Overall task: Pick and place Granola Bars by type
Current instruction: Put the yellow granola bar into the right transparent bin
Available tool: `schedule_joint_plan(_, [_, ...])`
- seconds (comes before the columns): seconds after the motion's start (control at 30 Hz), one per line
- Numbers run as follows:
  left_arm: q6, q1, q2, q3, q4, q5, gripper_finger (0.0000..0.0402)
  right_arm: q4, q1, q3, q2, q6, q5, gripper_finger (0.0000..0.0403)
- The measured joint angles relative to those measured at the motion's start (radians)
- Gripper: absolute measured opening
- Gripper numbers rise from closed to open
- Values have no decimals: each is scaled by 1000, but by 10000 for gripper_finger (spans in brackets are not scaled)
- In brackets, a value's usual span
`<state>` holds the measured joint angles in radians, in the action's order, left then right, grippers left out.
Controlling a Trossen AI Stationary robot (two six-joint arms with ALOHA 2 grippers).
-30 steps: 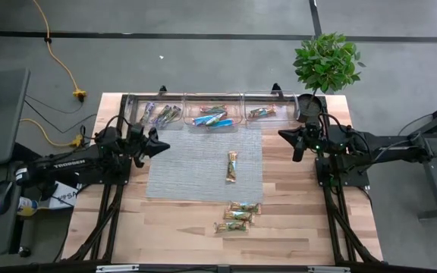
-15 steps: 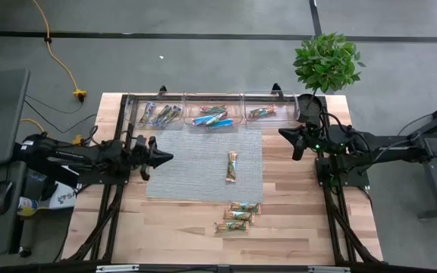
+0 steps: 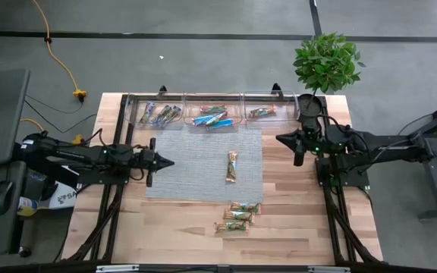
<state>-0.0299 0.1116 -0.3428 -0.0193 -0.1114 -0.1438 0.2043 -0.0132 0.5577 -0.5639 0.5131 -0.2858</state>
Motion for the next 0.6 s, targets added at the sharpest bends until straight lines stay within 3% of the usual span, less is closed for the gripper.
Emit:
schedule_joint_plan(0.13, [0,0,0,0,-4,-4,0,19,0,70,-75,-29,32,0])
schedule_joint_plan(0.23, [-3,0,0,1,13,-4,0,133,0,166,-189,-33,5,0])
schedule_joint_plan(0.3, [-4,0,0,2,22,-4,0,261,1,247,-291,49,-63,0])
schedule_joint_plan(0.4, [-4,0,0,2,50,-5,0,460,12,374,-457,299,-140,0])
schedule_joint_plan(0.47, [-4,0,0,3,75,-4,0,541,16,449,-561,423,-128,0])
schedule_joint_plan(0.6, [14,0,-1,3,95,27,0,561,7,541,-748,511,-52,0])
